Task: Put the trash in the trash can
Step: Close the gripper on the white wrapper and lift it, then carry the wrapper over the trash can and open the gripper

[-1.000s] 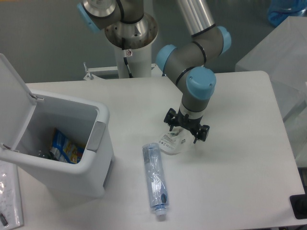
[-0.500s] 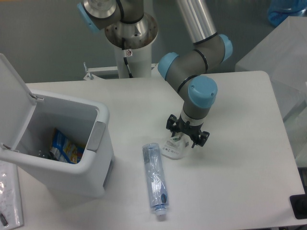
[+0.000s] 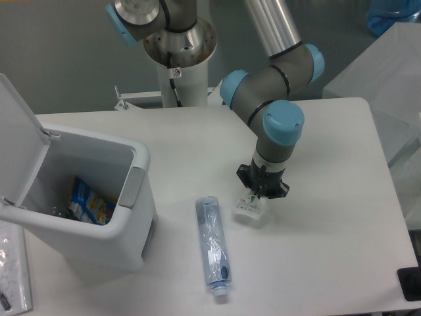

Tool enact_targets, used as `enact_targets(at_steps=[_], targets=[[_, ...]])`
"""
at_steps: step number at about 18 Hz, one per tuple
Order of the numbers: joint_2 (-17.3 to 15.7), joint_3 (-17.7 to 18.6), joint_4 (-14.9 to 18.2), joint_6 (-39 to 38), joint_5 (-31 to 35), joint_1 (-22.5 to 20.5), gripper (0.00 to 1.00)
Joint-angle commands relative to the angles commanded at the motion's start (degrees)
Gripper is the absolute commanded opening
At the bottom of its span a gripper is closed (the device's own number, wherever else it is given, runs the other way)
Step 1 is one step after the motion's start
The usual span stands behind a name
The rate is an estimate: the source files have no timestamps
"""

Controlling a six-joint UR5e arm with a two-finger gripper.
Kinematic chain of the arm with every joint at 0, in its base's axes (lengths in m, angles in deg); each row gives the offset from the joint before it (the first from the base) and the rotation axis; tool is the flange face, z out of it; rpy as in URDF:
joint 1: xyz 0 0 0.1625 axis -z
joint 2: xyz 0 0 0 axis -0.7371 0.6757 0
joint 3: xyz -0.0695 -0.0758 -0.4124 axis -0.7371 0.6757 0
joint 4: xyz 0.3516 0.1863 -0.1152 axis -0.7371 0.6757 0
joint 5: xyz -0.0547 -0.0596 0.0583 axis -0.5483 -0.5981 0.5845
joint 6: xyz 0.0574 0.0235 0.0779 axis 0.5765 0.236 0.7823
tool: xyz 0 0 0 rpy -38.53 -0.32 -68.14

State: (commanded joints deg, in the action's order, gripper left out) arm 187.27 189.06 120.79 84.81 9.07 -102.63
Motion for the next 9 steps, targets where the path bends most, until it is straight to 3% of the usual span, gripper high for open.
enact_targets(at_steps=[5,9], targets=[[-5.4,-1.1,0.5,-1.8,-5.2,0.3,0.0],[-10.5,-1.4,0.6,-10.1,-19.7,1.5,0.0]])
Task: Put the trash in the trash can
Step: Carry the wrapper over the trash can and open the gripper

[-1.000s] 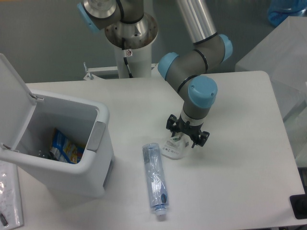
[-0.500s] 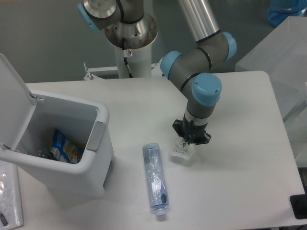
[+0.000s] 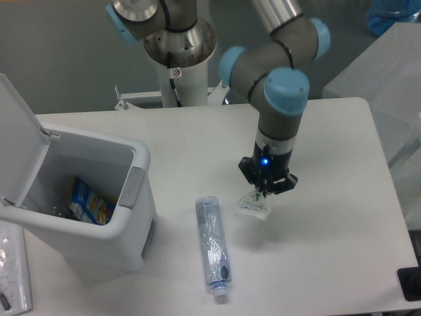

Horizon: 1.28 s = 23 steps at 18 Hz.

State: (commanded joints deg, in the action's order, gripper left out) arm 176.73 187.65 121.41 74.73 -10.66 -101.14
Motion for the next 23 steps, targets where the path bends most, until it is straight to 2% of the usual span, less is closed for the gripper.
enact_targets(at_steps=[2,4,8,14,22,23], targets=[[-2.1,-0.2,-0.4,-3.9,-7.7,0.4,0.0],[-4.0,-0.7,-0.5,-5.7,-11.3,0.8,0.0],[-6.6,-2.0,-0.5,-8.4,-13.7,3.2,0.0],[-7.0,-7.1,-0.6,-18.1,-18.1,5.9,0.0],[-9.7,-6.9,-0.6,-21.2,-18.1,11.9,0.0],[-9.7,-6.8,-0.7,-21.1,-18.1,12.4,0.04]])
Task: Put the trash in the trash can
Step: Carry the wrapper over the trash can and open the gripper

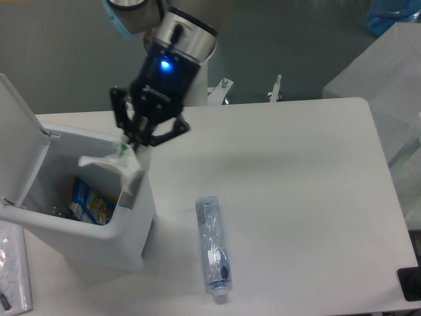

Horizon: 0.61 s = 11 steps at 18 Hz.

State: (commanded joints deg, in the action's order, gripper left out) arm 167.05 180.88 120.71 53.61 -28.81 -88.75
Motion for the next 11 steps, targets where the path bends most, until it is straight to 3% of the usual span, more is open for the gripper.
enact_targets(at_steps=[2,3,4,11], targets=[[0.2,0.4,-0.2,0.5,0.0,1.1,0.35],[0.4,0.4,-0.2,1.3,0.0,1.4,0.72],[0.7,0.4,-0.3,2.3,0.2,1.5,1.0],[0.7,0.9,-0.4,2.6,0.2,1.6,1.0]])
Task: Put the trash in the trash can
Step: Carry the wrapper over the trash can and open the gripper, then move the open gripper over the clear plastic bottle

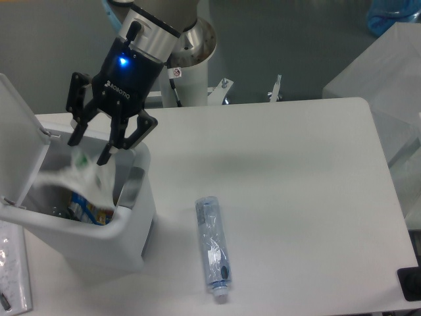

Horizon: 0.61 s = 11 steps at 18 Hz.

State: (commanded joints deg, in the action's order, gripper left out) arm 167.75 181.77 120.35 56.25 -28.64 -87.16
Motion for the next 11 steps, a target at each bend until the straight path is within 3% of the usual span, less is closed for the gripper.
enact_targets(at_steps=[4,8,11], targets=[[2.5,-1.2,-0.6,0.1,0.1,-2.5,1.0],[10.5,-3.9,-1.0,-0.3,0.1,-8.6,1.0],[15.4,-6.1,-0.9,-1.0,0.2,-10.5,1.0]])
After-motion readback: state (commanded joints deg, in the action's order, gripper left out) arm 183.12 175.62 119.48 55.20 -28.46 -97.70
